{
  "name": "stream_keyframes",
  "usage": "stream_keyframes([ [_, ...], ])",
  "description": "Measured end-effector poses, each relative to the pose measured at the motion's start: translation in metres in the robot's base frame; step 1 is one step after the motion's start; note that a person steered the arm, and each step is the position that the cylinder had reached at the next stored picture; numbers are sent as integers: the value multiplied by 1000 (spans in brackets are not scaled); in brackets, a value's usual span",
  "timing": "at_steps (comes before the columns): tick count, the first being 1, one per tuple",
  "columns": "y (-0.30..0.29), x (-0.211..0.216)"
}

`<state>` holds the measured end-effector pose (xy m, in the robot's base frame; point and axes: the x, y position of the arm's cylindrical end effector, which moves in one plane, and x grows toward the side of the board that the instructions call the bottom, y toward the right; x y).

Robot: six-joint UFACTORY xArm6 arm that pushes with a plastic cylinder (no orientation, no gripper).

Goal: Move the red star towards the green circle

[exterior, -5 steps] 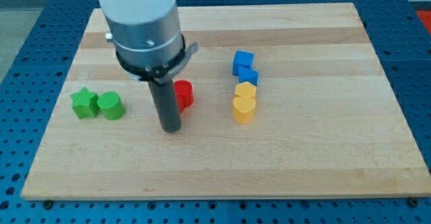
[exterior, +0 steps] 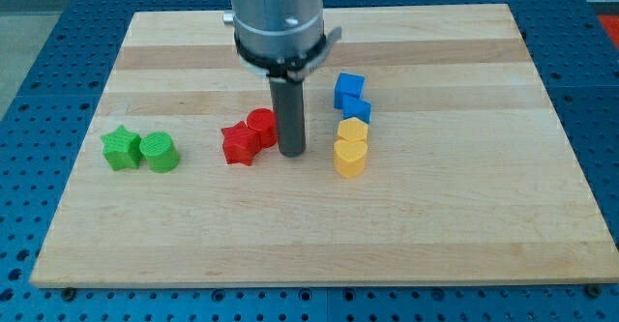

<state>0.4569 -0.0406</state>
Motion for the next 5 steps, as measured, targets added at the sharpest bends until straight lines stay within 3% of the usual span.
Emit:
stream_keyframes([
  [5, -68, 10],
])
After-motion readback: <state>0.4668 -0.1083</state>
